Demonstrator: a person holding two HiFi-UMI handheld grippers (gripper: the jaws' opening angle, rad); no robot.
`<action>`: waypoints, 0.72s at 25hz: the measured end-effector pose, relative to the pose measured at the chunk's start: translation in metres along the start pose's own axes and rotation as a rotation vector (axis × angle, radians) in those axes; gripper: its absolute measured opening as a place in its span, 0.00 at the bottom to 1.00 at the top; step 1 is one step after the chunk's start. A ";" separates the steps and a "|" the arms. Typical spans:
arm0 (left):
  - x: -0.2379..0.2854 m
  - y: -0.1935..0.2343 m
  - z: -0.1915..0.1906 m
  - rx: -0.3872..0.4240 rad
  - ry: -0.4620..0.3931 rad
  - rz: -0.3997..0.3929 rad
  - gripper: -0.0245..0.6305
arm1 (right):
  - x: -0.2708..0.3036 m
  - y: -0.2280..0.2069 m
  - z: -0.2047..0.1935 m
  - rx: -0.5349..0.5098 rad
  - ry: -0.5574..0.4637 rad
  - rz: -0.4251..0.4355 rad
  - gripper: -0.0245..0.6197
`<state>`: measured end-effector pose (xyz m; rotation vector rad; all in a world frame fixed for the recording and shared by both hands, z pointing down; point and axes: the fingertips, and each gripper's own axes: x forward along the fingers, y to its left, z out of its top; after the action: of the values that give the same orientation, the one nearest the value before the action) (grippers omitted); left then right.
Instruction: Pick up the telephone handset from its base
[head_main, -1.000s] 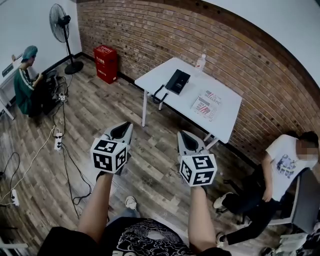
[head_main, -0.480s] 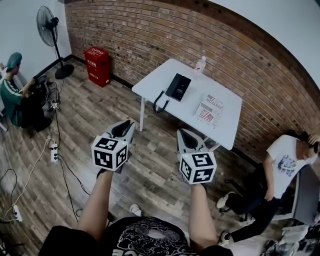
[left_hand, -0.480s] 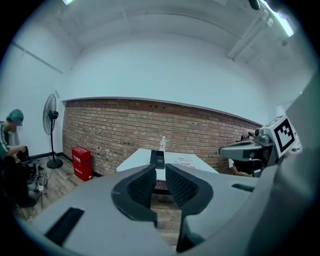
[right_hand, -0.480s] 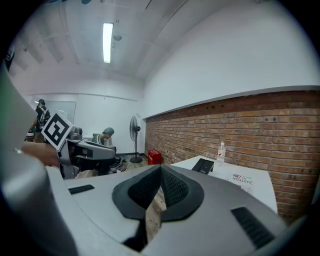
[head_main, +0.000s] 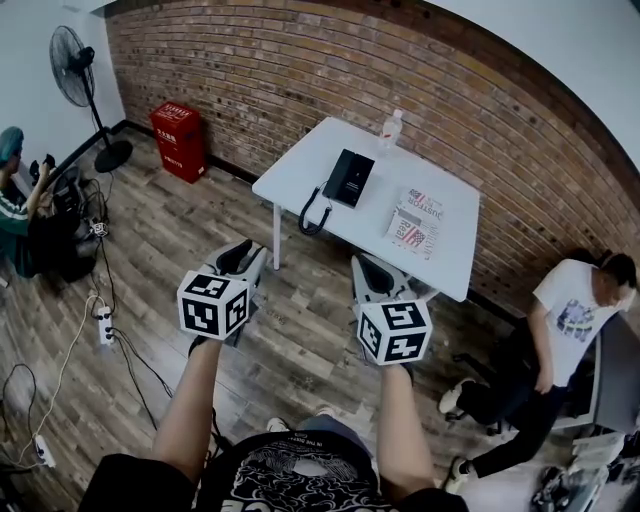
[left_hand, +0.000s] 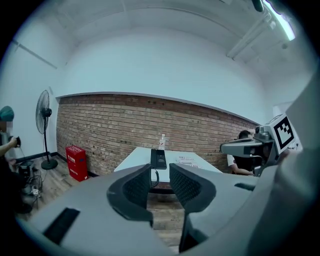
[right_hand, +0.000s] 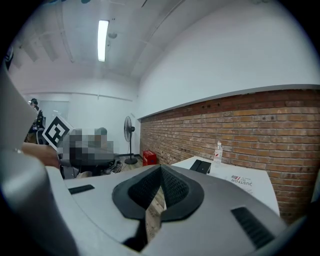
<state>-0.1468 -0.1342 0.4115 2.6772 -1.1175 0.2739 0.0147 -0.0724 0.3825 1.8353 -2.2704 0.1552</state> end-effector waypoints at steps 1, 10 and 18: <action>0.003 0.003 0.001 0.000 0.000 0.002 0.19 | 0.003 -0.002 0.000 0.002 -0.001 -0.002 0.04; 0.064 0.024 0.008 -0.003 0.017 0.011 0.23 | 0.053 -0.048 -0.004 0.028 -0.007 -0.001 0.04; 0.159 0.032 0.031 0.020 0.044 -0.002 0.26 | 0.116 -0.121 0.006 0.051 -0.014 -0.002 0.04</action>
<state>-0.0568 -0.2721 0.4269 2.6759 -1.1053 0.3434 0.1089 -0.2097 0.3973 1.8690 -2.2940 0.2026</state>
